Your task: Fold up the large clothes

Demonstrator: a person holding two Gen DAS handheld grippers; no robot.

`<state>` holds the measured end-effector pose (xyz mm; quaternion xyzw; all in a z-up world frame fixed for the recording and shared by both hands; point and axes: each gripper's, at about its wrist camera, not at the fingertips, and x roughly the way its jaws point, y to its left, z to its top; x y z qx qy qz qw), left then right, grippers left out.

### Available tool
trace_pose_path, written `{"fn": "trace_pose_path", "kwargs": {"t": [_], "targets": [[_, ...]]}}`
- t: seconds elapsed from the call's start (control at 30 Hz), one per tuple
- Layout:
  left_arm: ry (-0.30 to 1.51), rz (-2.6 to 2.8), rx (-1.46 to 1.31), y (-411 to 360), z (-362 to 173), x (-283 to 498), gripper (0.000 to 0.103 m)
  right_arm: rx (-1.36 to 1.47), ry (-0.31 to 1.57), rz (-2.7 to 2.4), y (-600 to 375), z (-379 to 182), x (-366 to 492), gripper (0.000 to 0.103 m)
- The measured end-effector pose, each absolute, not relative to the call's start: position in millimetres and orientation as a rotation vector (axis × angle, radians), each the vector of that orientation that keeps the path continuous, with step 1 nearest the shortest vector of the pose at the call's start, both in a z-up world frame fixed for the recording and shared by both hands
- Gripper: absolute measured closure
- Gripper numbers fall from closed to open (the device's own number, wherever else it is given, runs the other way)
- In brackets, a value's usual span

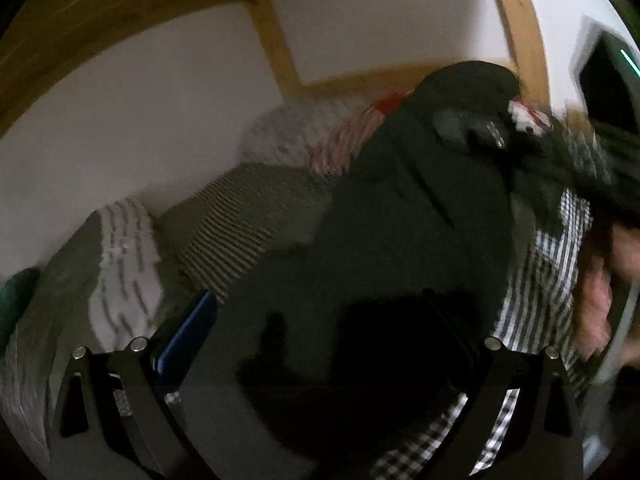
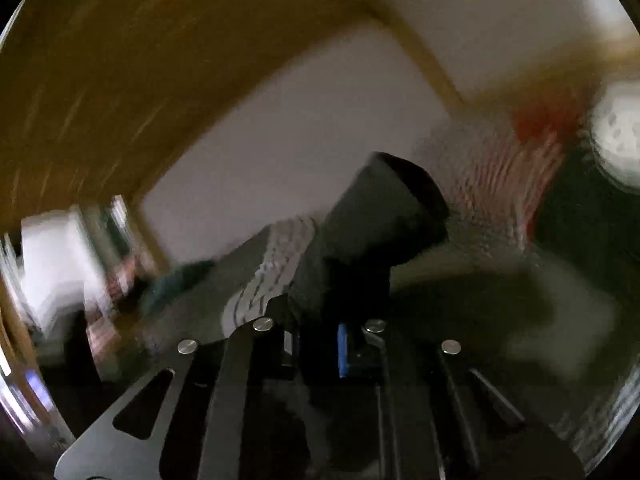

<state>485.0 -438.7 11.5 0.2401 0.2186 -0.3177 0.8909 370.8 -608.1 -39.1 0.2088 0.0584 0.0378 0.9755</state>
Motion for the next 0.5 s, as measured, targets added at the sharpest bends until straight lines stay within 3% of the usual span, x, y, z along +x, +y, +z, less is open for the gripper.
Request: {"fn": "trace_pose_path", "kwargs": {"t": [0.2,0.5], "targets": [[0.582,-0.700,0.288,-380.0,84.8,504.2,0.006,-0.053,0.137,0.059,-503.1,-26.4,383.3,0.093],[0.776,-0.626,0.023,-282.5,85.1,501.5,0.006,-0.502,0.094,0.010,-378.8,-59.8,394.5,0.094]]}}
